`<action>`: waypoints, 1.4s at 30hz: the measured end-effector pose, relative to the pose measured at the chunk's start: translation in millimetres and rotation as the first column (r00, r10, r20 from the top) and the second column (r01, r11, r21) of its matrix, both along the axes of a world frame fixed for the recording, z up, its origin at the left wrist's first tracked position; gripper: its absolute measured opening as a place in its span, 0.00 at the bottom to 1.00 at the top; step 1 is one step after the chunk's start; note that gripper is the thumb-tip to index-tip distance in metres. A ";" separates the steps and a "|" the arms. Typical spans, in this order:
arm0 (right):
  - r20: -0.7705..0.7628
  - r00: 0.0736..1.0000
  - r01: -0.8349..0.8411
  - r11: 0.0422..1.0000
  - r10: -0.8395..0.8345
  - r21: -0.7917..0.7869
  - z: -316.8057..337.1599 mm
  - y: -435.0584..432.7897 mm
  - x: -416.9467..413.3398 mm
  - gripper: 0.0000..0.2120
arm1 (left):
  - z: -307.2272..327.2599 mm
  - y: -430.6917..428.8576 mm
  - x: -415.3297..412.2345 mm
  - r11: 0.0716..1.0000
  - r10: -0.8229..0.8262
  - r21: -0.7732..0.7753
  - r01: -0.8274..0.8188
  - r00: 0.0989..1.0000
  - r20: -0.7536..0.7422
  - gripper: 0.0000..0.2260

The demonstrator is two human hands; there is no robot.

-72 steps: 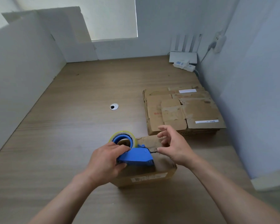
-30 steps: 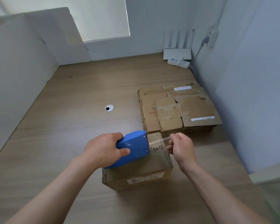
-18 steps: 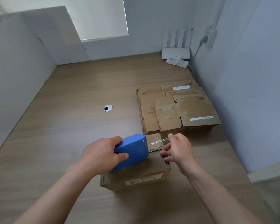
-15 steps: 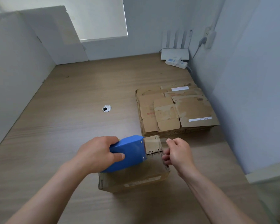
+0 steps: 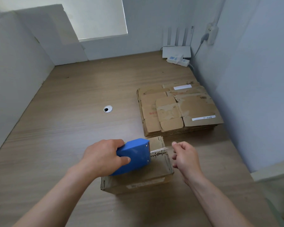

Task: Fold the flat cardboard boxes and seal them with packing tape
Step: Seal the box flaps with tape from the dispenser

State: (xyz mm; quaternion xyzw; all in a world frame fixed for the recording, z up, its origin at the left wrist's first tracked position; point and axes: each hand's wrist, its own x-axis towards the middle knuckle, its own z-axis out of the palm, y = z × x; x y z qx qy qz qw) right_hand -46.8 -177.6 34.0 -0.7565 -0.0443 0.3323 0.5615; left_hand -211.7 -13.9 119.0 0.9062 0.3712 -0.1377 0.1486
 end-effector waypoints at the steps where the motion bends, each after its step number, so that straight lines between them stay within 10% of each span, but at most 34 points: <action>1: 0.006 1.000 0.002 1.000 -0.002 0.011 3.8 1.8 0.0 0.13 | 0.1 -0.5 0.1 1.000 0.000 0.004 0.000 1.000 0.003 0.10; 16: -0.214 0.966 0.164 0.983 -0.142 0.088 -2.2 -3.9 -8.1 0.09 | 0.3 0.5 -5.4 1.000 0.012 -0.015 -0.012 1.000 0.023 0.10; 23: -0.085 0.985 0.160 0.977 -0.149 0.143 -1.3 -4.2 -18.8 0.11 | -2.5 -1.0 -5.6 1.000 0.009 -0.012 -0.008 0.999 0.036 0.10; 31: 0.079 0.997 -0.005 0.999 0.008 -0.041 -26.2 -6.3 -4.3 0.11 | -0.8 -0.8 -7.2 1.000 0.012 -0.023 -0.011 0.999 0.032 0.10; 39: -0.121 0.990 0.069 0.997 -0.073 -0.038 -53.0 1.2 -14.5 0.10 | -7.0 -5.0 -5.3 1.000 -0.013 0.026 0.013 1.000 0.018 0.10; 42: -0.173 0.983 0.026 0.974 -0.066 -0.224 -60.8 6.6 -9.7 0.26 | -6.6 -7.0 -5.0 0.999 -0.014 0.044 0.014 1.000 0.016 0.10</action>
